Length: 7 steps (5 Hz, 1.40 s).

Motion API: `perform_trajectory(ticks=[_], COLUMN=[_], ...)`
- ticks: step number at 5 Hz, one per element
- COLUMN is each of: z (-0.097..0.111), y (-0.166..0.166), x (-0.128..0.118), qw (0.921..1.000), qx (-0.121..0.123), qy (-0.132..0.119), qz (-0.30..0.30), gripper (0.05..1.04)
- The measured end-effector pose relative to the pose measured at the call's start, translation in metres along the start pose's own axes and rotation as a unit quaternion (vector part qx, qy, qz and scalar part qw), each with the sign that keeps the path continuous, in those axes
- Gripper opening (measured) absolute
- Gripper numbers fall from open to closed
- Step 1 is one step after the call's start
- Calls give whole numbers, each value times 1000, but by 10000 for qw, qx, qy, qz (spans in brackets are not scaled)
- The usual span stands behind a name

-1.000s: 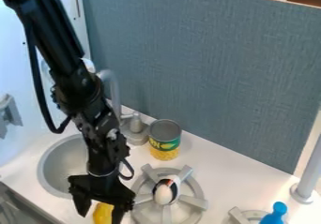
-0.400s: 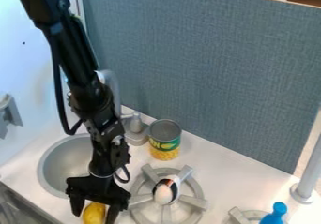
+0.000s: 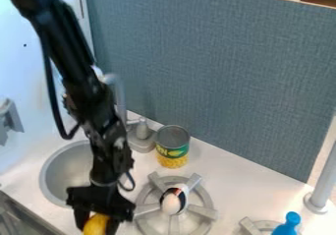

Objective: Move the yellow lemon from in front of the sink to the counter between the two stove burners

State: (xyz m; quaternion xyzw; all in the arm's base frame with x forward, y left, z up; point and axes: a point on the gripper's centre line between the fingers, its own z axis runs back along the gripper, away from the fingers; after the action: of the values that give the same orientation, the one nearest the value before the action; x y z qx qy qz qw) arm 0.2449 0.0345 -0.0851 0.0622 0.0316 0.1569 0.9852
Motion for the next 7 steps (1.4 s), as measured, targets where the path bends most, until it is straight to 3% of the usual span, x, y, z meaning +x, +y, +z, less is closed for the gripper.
perform_trajectory(ticks=[1,2,3,4,5,7], z=[59,101,128,128,108,80], y=[-5,-16,-56,-91,-142,-190], x=[12,21,47,63,78,85], qw=[9971,9906,9840,9800,9776,9722], qx=[-401,-620,-657,-796,-1054,-976], qy=[-545,-983,-1266,-1279,-1046,-824], qz=[-353,-717,-1068,-1303,-1492,-1961], gripper=[744,744,744,744,744,744])
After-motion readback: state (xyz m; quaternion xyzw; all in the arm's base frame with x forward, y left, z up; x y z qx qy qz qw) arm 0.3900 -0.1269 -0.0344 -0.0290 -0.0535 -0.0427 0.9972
